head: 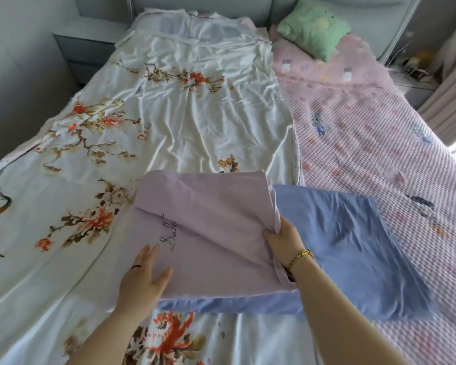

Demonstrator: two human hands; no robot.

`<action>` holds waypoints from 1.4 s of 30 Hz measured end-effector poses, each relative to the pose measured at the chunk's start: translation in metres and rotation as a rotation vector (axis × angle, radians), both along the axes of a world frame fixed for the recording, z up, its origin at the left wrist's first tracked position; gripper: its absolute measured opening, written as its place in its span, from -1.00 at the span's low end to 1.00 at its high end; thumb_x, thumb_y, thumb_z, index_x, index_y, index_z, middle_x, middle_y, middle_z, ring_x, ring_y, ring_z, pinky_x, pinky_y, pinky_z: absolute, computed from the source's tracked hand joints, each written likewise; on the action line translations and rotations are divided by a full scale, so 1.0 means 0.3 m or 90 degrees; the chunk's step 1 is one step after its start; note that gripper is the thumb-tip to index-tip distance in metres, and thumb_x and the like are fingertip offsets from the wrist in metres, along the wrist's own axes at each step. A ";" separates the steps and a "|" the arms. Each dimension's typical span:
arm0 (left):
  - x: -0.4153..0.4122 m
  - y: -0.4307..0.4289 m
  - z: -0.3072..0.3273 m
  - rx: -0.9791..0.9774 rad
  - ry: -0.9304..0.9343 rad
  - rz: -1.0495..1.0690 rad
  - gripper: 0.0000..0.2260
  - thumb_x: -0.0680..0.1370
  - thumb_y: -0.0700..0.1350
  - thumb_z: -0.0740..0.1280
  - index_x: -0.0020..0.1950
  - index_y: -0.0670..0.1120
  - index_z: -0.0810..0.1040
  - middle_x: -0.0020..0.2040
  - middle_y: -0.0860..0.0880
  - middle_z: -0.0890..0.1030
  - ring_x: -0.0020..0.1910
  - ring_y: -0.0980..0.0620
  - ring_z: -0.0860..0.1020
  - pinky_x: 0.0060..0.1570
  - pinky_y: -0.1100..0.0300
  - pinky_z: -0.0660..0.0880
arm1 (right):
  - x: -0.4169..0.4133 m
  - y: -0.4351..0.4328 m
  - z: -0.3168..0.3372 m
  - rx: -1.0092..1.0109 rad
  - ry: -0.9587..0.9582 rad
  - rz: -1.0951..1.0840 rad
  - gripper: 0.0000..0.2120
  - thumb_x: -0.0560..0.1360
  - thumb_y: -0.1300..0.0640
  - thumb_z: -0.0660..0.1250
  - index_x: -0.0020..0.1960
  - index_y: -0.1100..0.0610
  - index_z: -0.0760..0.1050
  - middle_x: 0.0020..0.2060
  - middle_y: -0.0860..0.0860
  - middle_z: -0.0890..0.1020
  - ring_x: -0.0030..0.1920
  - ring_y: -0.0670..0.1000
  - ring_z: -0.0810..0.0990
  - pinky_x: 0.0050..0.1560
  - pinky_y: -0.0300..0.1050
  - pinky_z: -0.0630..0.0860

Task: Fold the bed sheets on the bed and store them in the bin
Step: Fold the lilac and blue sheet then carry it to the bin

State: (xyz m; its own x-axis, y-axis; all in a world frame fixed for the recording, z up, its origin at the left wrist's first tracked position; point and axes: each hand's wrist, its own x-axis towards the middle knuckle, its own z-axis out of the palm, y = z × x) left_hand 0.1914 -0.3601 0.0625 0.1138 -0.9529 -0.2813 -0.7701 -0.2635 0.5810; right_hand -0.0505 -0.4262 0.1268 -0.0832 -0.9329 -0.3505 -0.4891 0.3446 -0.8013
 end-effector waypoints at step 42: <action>-0.924 -0.138 -0.440 0.161 -0.301 -0.223 -0.41 0.55 0.28 -0.27 0.25 0.02 0.37 0.14 -0.16 0.60 0.19 -0.08 0.34 0.06 0.02 0.18 | -1.059 -0.341 -0.495 0.237 0.015 -0.272 -0.59 0.49 0.00 0.30 0.21 0.25 0.39 -0.01 0.12 0.49 -0.04 0.12 0.48 -0.02 -0.09 0.39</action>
